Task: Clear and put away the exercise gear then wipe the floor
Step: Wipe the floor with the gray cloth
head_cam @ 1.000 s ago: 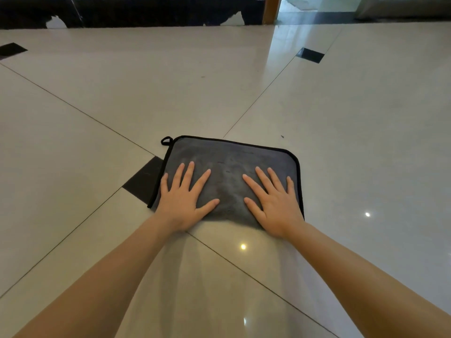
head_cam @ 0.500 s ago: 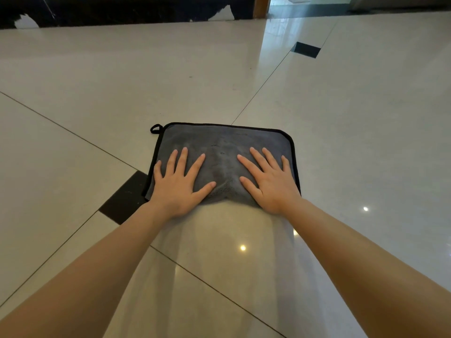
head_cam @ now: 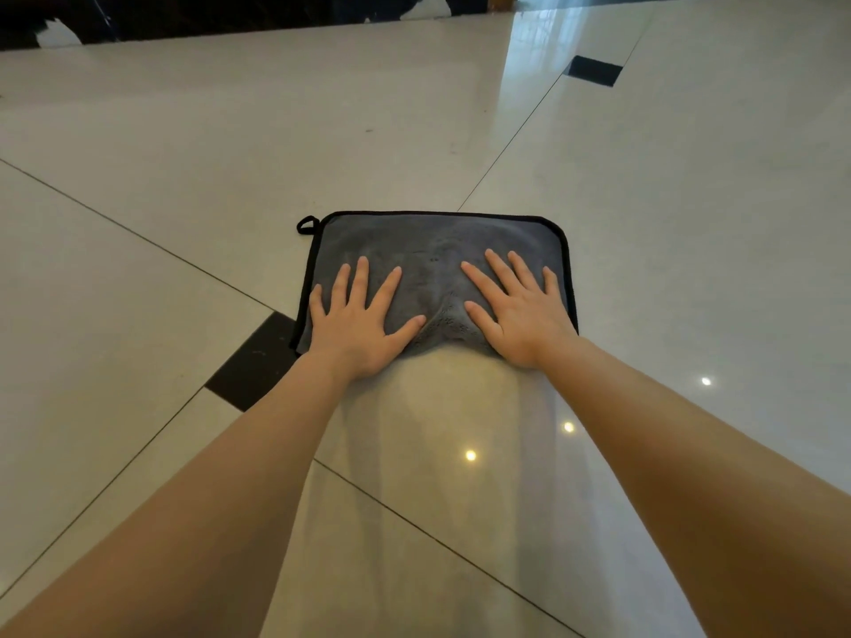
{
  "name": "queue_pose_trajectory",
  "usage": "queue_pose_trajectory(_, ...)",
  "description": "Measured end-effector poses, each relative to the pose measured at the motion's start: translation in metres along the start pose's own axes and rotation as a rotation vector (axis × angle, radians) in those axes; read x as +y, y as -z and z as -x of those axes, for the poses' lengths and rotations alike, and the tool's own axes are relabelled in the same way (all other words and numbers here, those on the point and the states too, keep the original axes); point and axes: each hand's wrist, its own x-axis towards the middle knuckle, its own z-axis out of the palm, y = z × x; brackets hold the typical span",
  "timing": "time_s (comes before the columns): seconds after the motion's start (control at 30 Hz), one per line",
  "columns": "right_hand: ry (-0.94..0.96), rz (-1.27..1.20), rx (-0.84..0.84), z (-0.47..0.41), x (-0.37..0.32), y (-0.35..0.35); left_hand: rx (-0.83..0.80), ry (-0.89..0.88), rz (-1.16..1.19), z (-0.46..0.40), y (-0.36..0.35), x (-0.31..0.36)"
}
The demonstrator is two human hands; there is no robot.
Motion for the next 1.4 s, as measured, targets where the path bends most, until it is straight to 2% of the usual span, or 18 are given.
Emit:
queue_pose_trajectory(0.4,-0.012,-0.024,-0.037,0.021,-0.012,-0.002,-0.056,0.007,-0.014,0.022,0.000,0.005)
queue_pose_trajectory(0.63,0.023,-0.023,-0.059,0.062,-0.022,-0.007,-0.100,-0.027,-0.020,0.064,-0.004,0.008)
queue_pose_trajectory(1.0,0.121,-0.036,-0.175,0.188,-0.031,0.002,-0.130,-0.076,0.005,0.183,-0.029,0.025)
queue_pose_trajectory(1.13,0.131,-0.007,-0.231,0.241,-0.031,0.010,-0.163,-0.108,-0.077,0.231,-0.032,0.040)
queue_pose_trajectory(1.27,0.102,0.000,-0.183,0.302,-0.035,0.001,-0.192,-0.161,-0.173,0.283,-0.040,0.058)
queue_pose_trajectory(1.4,0.134,-0.008,-0.163,0.342,-0.035,-0.001,-0.172,-0.166,-0.173,0.315,-0.051,0.064)
